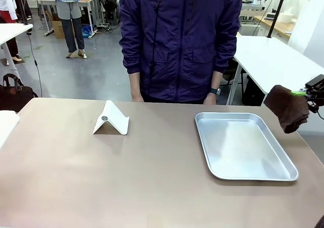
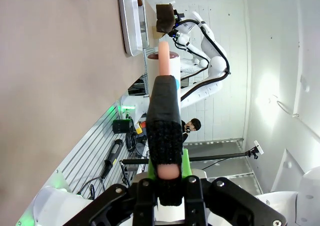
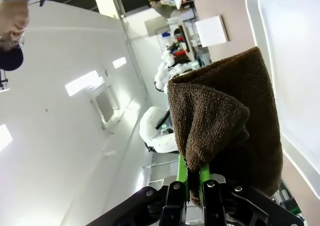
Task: Clean the surface of the table.
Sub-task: Clean the area not pointed to by the person, then return the Lint Roller and towel to their original positions.
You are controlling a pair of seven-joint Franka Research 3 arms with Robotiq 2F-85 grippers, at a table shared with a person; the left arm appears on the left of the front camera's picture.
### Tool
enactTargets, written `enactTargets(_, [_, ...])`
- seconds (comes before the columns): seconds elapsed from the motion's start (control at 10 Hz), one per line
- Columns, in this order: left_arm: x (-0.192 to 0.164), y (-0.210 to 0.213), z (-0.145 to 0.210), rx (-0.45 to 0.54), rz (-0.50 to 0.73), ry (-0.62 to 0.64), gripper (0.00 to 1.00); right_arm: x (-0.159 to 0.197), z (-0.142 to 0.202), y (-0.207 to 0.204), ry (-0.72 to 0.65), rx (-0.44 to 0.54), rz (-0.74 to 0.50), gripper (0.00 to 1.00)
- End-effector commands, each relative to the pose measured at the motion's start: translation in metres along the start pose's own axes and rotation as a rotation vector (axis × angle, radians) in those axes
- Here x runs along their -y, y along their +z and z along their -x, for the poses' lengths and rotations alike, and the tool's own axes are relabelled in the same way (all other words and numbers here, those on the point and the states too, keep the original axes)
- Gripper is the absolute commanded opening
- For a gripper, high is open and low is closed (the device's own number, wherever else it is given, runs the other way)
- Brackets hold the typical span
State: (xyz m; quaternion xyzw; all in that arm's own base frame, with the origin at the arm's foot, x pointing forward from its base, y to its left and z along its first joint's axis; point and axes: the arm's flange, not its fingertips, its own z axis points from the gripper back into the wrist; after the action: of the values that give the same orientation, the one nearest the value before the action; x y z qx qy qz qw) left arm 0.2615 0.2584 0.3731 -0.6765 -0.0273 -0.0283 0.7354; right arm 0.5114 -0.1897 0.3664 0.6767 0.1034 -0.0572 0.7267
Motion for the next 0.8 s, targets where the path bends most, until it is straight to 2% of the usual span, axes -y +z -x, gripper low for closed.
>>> enactTargets(0.0, [0.0030, -0.0004, 0.0016, -0.005, 0.004, -0.005, 0.19, -0.0054, -0.0002, 0.0052, 0.011, -0.010, -0.034, 0.10])
enactTargets(0.7, [0.0030, -0.0004, 0.0016, -0.005, 0.004, -0.005, 0.19, -0.0054, -0.0002, 0.0052, 0.011, -0.010, -0.034, 0.10])
